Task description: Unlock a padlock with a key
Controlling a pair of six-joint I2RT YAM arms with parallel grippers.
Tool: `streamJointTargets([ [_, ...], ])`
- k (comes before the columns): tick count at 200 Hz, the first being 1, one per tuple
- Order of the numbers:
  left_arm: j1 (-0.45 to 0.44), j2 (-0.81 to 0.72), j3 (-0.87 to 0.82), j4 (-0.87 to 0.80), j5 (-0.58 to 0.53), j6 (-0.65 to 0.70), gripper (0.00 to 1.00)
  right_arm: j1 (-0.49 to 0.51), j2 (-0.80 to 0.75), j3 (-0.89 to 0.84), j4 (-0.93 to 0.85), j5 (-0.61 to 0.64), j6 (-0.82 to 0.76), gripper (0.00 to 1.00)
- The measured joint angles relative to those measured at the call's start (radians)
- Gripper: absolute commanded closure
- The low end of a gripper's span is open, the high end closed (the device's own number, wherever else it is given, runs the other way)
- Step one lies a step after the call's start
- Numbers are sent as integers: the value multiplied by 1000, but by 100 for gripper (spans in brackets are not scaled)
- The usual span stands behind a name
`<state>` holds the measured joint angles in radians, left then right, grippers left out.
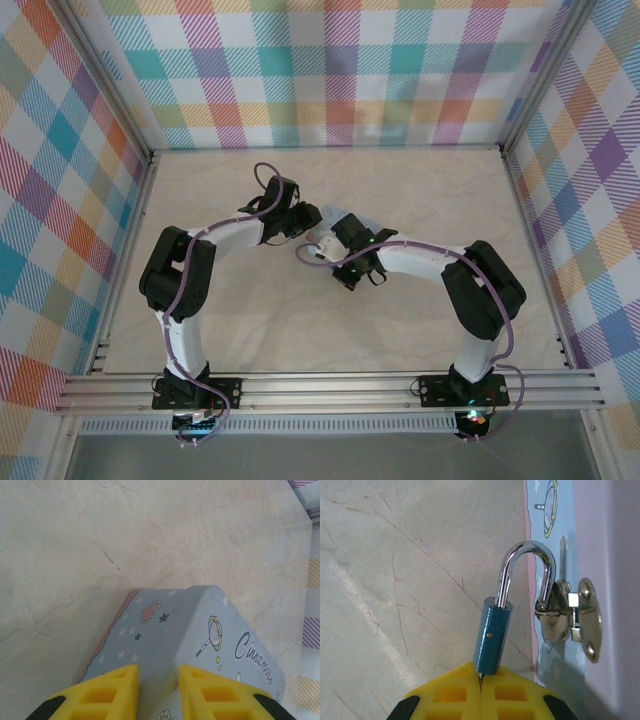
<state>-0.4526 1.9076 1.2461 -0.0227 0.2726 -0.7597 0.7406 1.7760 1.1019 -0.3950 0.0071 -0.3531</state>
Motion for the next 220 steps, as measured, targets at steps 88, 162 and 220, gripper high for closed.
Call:
streamJointTargets([
  [88, 0, 0, -8, 14, 0, -7, 71, 7, 0, 5, 21, -12, 0, 100],
  [162, 13, -14, -55, 54, 0, -20, 58, 18, -32, 5, 44, -31, 1, 100],
  [220, 81, -96, -156, 42, -4, -28, 39, 21, -121, -33, 62, -61, 21, 100],
])
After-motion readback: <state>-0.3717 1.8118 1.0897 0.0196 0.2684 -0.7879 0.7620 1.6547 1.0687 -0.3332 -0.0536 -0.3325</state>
